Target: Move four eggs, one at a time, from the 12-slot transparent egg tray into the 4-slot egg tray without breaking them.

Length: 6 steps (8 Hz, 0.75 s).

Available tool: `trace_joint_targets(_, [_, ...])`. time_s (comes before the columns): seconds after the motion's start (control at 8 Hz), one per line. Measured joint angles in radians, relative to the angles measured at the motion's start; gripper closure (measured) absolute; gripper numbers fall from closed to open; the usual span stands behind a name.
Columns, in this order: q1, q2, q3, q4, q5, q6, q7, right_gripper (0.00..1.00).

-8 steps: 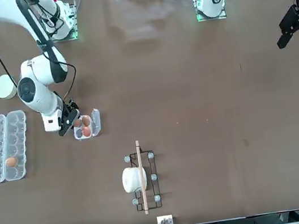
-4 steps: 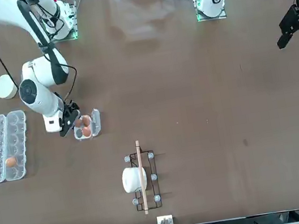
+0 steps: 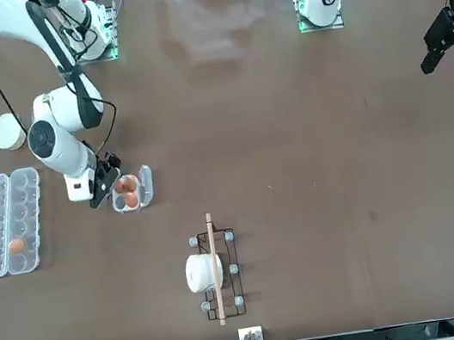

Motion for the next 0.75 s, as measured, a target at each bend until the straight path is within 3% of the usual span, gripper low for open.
trace_joint_targets(0.25, [-0.027, -0.003, -0.028, 0.023, -0.001, 0.000, -0.027, 0.00])
trace_joint_targets(0.75, [-0.265, 0.006, -0.047, 0.114, -0.007, -0.006, -0.448, 0.00])
